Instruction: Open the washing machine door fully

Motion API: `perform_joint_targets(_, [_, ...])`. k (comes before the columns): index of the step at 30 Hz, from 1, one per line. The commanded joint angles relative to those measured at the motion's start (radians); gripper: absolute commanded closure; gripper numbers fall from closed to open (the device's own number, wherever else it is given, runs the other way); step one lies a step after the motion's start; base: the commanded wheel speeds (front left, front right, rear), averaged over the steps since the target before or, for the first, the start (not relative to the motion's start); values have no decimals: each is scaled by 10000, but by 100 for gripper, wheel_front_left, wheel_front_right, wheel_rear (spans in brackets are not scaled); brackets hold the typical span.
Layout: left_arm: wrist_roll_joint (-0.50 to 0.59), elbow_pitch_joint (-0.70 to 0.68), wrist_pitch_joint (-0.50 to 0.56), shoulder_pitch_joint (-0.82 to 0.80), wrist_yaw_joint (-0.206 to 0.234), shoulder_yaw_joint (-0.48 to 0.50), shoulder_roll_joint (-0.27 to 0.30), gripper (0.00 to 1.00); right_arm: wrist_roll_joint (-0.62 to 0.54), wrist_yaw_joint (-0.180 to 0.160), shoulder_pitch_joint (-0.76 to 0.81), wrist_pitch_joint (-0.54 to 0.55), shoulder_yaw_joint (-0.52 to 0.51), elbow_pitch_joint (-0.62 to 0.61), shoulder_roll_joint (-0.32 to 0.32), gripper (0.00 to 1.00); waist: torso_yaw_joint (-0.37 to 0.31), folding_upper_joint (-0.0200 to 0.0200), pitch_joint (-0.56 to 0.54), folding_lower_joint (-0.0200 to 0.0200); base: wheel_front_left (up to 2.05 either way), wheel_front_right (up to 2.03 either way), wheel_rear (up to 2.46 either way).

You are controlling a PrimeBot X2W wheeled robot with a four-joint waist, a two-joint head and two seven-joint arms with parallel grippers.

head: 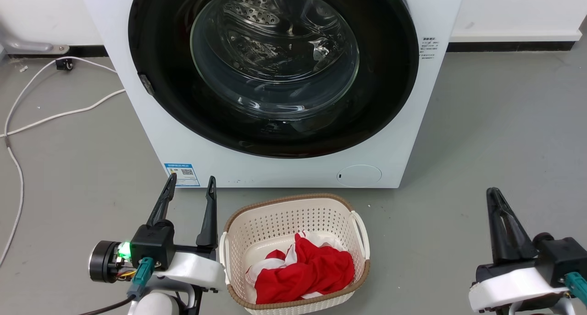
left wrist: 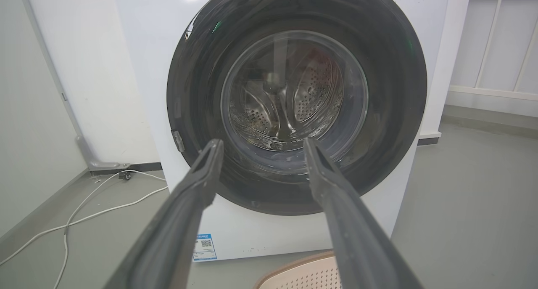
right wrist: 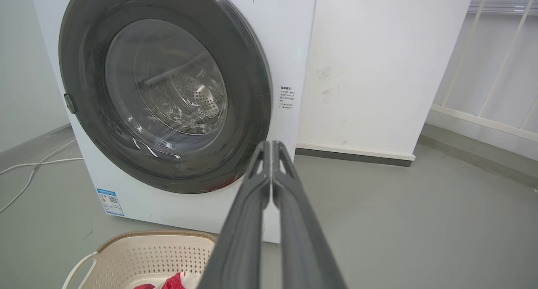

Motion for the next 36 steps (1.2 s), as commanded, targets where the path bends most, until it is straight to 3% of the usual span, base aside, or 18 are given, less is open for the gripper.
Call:
perform_joint_targets(1, [25,9,-25,45,-32,10,-37,0,226,-7,-5,-104,-34,-15,41,100,0,0,7,0,0,0,0])
perform_joint_targets(9, [32,51,-25,30,-58,90,-93,0,1823,-7,-197,-538,-162,-209,38,100,0,0,29,0,0,0,0])
perform_joint_targets(13, [-2,70,-25,23,-46,130,-121,0,4919,-5,-409,-724,-147,-214,38,100,14,0,37,0,0,0,0])
perform_joint_targets(14, [-2,70,-25,23,-46,130,-121,0,4919,-5,-409,-724,-147,-214,38,100,14,0,37,0,0,0,0])
perform_joint_targets(23, [59,-9,-25,-201,-11,179,-163,0,11702,-5,-1626,-526,-196,-830,31,100,-7,0,358,0,0,0,0])
perform_joint_targets(30, [125,-219,-24,-604,34,153,-198,0,13586,-5,-3641,936,-1206,-763,-141,100,47,0,1020,0,0,0,0])
perform_joint_targets(36, [131,-491,-24,-1074,160,151,-242,0,14175,-3,-6149,2238,-1708,773,-889,100,95,0,1842,0,0,0,0])
